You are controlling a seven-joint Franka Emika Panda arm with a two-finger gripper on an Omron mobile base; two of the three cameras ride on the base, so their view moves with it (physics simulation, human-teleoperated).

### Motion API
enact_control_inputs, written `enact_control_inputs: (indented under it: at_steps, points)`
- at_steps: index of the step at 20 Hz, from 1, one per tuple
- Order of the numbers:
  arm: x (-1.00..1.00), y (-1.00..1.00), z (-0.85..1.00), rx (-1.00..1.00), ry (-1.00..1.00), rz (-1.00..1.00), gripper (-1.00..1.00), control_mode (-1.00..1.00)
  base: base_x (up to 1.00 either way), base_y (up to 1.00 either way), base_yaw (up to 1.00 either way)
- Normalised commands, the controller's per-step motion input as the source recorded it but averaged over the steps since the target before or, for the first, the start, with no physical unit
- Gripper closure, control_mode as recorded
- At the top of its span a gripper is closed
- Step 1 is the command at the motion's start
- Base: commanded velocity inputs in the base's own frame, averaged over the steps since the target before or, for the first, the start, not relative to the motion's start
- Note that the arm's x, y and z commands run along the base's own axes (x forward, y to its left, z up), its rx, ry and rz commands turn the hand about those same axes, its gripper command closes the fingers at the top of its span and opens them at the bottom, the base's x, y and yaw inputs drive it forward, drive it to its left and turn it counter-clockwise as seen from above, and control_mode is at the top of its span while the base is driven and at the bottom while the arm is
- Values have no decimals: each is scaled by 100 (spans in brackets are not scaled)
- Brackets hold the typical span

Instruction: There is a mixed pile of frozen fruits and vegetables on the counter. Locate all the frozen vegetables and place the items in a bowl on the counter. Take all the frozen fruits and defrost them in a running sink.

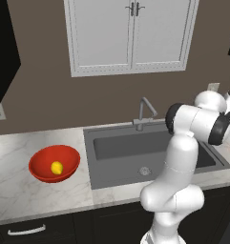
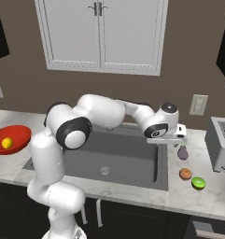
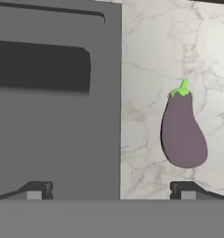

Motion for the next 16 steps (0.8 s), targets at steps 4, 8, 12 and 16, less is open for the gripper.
enact_control_inputs:
  at_steps: [4, 8, 12, 16]
  points:
    - [6, -23, 0, 0, 0, 0, -100, -100, 0, 0, 0]
    - [7, -24, 0, 0, 0, 0, -100, -100, 0, 0, 0]
    - [13, -27, 0, 0, 0, 0, -100, -100, 0, 0, 0]
    - [21, -30, -1, 0, 0, 0, -100, -100, 0, 0, 0]
